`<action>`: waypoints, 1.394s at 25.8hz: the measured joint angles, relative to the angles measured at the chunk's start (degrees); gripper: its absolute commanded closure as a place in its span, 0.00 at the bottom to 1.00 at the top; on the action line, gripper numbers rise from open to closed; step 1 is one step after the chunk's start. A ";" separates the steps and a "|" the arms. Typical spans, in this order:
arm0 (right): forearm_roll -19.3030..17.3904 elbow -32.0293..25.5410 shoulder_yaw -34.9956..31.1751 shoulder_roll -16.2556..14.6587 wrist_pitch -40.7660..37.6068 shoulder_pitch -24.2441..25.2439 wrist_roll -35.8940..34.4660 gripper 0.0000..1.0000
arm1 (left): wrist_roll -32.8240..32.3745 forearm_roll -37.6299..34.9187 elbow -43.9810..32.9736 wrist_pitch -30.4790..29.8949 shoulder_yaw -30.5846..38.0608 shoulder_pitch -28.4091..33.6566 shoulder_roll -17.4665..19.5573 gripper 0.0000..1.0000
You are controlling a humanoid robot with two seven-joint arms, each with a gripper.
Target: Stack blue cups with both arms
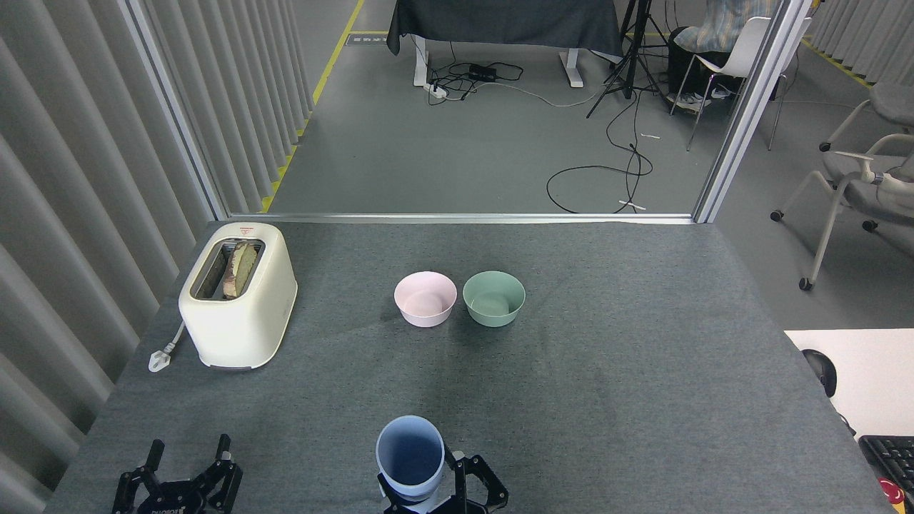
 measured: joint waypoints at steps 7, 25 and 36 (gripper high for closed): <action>0.00 2.14 -0.03 0.39 0.40 -0.63 -0.36 0.28 | 0.00 0.06 0.32 0.00 0.00 -0.09 -0.05 0.00; -4.36 -4.18 -12.14 0.18 1.14 -2.83 -4.33 0.00 | -0.01 0.16 0.10 -0.16 -0.02 0.14 -0.37 0.00; -14.50 -1.30 -32.14 -6.09 -0.71 10.37 -17.07 0.00 | -0.01 0.22 -5.27 -2.14 0.00 5.95 -0.39 0.00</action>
